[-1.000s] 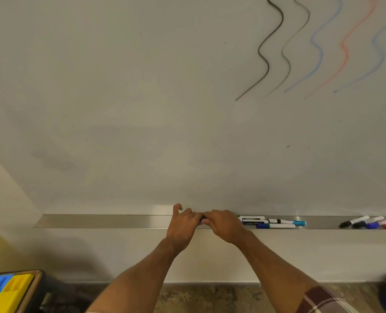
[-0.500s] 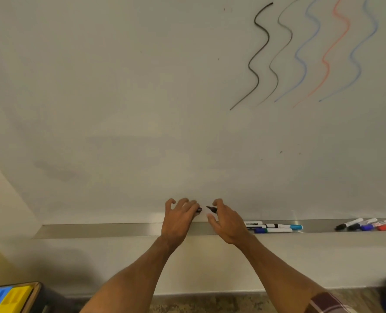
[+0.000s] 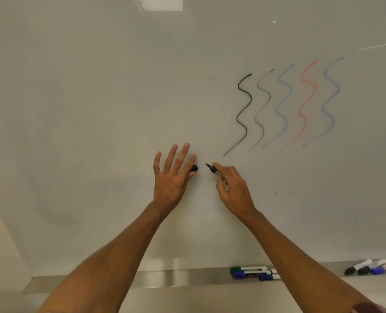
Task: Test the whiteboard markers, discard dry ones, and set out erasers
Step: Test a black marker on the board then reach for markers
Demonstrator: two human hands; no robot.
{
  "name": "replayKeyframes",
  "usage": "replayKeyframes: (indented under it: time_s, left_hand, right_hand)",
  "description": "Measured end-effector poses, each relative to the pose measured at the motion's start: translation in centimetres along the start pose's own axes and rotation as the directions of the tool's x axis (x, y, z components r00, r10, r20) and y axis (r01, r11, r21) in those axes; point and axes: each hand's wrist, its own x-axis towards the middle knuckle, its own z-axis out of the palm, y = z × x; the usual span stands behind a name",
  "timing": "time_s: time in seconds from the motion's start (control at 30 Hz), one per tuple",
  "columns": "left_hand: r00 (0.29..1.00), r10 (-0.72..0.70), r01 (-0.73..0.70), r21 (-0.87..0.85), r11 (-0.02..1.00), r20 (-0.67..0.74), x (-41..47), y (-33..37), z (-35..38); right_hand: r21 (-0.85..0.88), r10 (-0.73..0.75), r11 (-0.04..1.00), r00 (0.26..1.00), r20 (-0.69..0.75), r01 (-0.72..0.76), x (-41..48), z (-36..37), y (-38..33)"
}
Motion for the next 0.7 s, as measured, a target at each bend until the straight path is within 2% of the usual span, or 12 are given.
replayKeyframes:
  time_s: [0.13,0.27,0.37,0.47,0.53,0.63,0.7]
  left_hand:
    - [0.993,0.05,-0.044,0.057,0.997,-0.109,6.8,-2.0,-1.4]
    - [0.985,0.076,-0.066,0.074,0.995,-0.152,12.4,-3.7,-2.8]
    - [0.986,0.082,-0.073,0.061,0.995,-0.147,14.4,-5.5,-2.8]
    - [0.984,0.092,-0.087,0.036,0.996,-0.152,14.9,-7.2,-2.1]
    - [0.978,0.116,-0.113,0.03,0.993,-0.174,14.9,-7.8,-1.8]
    - [0.964,0.146,-0.137,0.053,0.989,-0.221,14.9,-8.0,-1.6]
    - [0.958,0.156,-0.142,0.073,0.987,-0.243,14.9,-8.0,-1.4]
  right_hand:
    - [0.089,-0.036,0.995,0.993,-0.114,0.046,5.2,-2.4,-1.9]
    - [0.13,-0.118,0.981,0.974,-0.194,0.145,9.5,-4.1,-3.1]
    - [0.039,-0.22,0.971,0.944,-0.245,0.236,11.6,-4.9,-3.3]
    - [0.018,-0.302,0.948,0.921,-0.247,0.317,12.8,-5.5,-3.0]
    - [-0.083,-0.358,0.933,0.897,-0.259,0.349,13.6,-5.4,-2.8]
    - [-0.195,-0.399,0.916,0.851,-0.34,0.351,15.1,-5.4,-2.7]
    - [-0.201,-0.383,0.923,0.824,-0.417,0.327,15.7,-5.4,-3.0]
